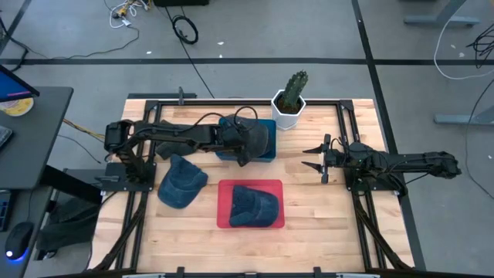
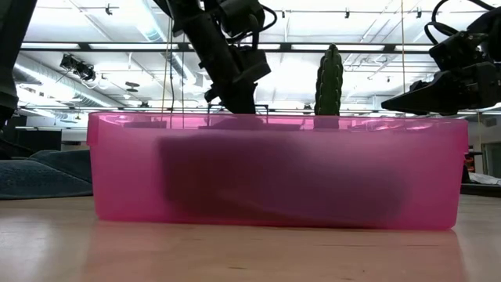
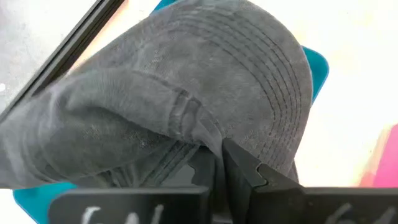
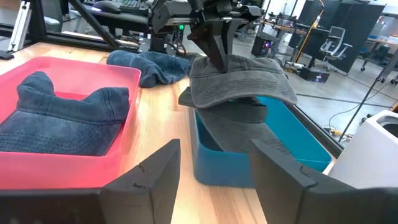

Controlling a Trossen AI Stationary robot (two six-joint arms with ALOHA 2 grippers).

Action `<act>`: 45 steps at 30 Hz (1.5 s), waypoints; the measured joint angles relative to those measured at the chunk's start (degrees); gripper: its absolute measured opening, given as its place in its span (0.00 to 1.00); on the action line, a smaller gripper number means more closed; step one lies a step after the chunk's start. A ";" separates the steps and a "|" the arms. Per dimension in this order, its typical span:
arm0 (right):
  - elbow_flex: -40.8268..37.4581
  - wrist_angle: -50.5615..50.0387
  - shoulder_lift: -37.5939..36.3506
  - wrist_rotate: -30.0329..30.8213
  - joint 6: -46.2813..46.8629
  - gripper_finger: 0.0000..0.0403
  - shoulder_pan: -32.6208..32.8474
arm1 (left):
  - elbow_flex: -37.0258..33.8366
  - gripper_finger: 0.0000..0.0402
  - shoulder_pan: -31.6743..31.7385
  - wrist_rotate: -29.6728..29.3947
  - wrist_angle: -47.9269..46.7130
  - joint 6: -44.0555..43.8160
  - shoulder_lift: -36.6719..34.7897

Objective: Pick & Place hat
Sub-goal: Put the bottom black cap into the blue bin, then adjust the bottom black cap in the blue bin

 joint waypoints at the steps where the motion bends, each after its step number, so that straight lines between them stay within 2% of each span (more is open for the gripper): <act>1: 0.00 0.00 0.00 -0.02 0.00 0.48 0.01 | 0.00 0.09 0.10 -0.02 -0.14 0.27 -0.02; 6: 0.00 0.00 0.00 -0.02 0.00 0.48 0.00 | 0.00 0.28 0.36 -0.19 -1.16 1.38 -0.02; 10: 0.00 0.00 0.00 -0.02 0.00 0.48 -0.01 | 0.00 0.43 -0.12 0.22 -2.03 5.66 -1.05; 15: 0.00 0.00 0.00 0.00 0.00 0.48 -0.02 | 0.08 0.54 -2.85 0.25 -3.92 14.41 -3.63; 19: 0.00 0.00 0.00 -0.02 0.00 0.48 -0.01 | 0.09 0.54 -7.65 -0.03 -7.38 22.80 -4.22; 22: 0.01 0.00 0.01 -0.02 0.00 0.48 -0.01 | 0.11 0.52 -12.13 -2.52 -10.16 28.86 -2.64; 24: 0.01 -0.02 0.02 0.02 0.00 0.48 0.00 | 0.07 0.51 -15.17 -5.34 -12.02 33.68 -1.40; 27: 0.00 0.00 0.02 0.00 0.00 0.48 0.01 | 0.09 0.50 -18.88 -12.68 -10.49 39.02 -0.41; 29: 0.00 0.00 0.02 -0.02 0.00 0.48 -0.02 | 0.09 0.50 -20.26 -14.47 -9.82 42.03 0.41; 34: 0.00 0.00 0.02 -0.02 0.00 0.48 -0.01 | 0.11 0.51 -20.28 -14.74 -6.77 45.63 2.69; 45: 0.00 0.00 0.02 -0.02 0.00 0.48 -0.01 | 0.11 0.49 -15.21 -15.33 -5.47 46.26 6.87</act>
